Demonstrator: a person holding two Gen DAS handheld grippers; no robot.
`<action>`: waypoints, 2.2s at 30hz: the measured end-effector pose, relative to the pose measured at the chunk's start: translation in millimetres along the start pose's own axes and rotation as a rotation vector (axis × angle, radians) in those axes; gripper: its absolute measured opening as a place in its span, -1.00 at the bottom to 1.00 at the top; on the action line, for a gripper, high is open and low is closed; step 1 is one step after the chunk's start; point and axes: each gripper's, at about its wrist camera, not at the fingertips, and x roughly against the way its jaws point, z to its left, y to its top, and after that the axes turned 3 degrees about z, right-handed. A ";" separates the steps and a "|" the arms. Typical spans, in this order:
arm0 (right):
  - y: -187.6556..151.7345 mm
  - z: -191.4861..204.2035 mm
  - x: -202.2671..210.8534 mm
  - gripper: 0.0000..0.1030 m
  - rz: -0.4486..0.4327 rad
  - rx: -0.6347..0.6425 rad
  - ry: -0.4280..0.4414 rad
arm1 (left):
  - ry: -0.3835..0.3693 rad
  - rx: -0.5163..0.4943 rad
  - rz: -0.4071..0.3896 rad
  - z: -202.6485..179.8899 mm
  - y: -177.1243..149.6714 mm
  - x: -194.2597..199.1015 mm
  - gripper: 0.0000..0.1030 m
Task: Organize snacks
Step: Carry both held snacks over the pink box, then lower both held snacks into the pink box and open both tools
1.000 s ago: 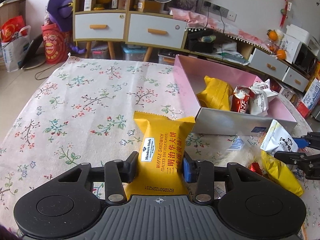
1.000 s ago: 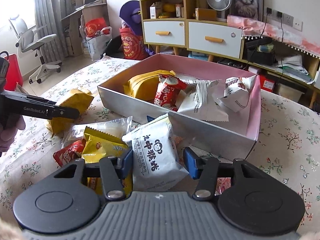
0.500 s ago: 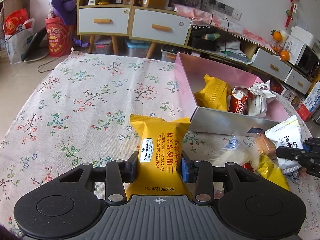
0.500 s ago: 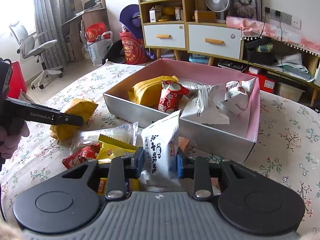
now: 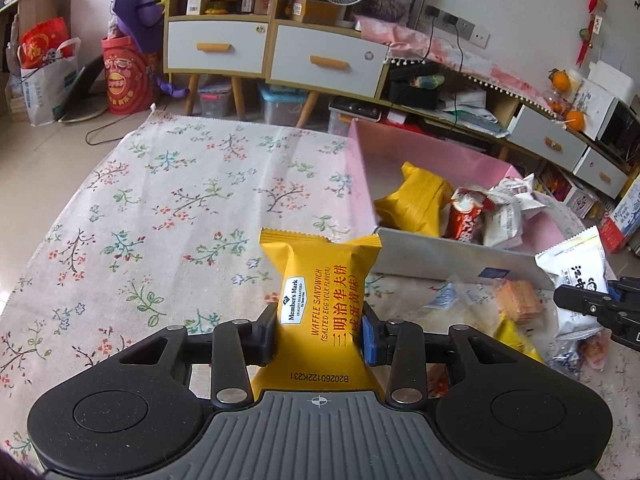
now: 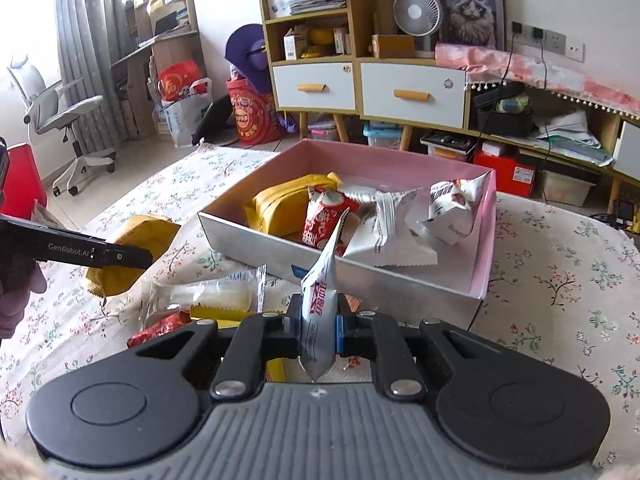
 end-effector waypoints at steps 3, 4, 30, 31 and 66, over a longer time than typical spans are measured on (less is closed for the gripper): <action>2.4 -0.7 5.1 -0.75 -0.014 -0.008 -0.013 | -0.007 0.006 -0.005 -5.1 1.7 4.4 -0.29; 3.6 -1.7 7.6 -0.75 -0.021 -0.015 -0.016 | -0.011 0.009 -0.008 -7.2 2.4 6.1 -0.29; 33.0 -47.5 -7.8 -0.75 -0.120 -0.363 -0.152 | -0.139 0.023 -0.031 -72.8 56.5 -12.8 -0.29; 32.9 -47.3 -8.5 -0.75 -0.118 -0.369 -0.155 | -0.148 0.017 -0.015 -75.9 59.8 -18.5 -0.30; 36.6 -43.5 -31.2 -0.63 -0.079 -0.389 -0.186 | -0.023 -0.215 -0.090 -111.8 87.8 -105.0 -0.25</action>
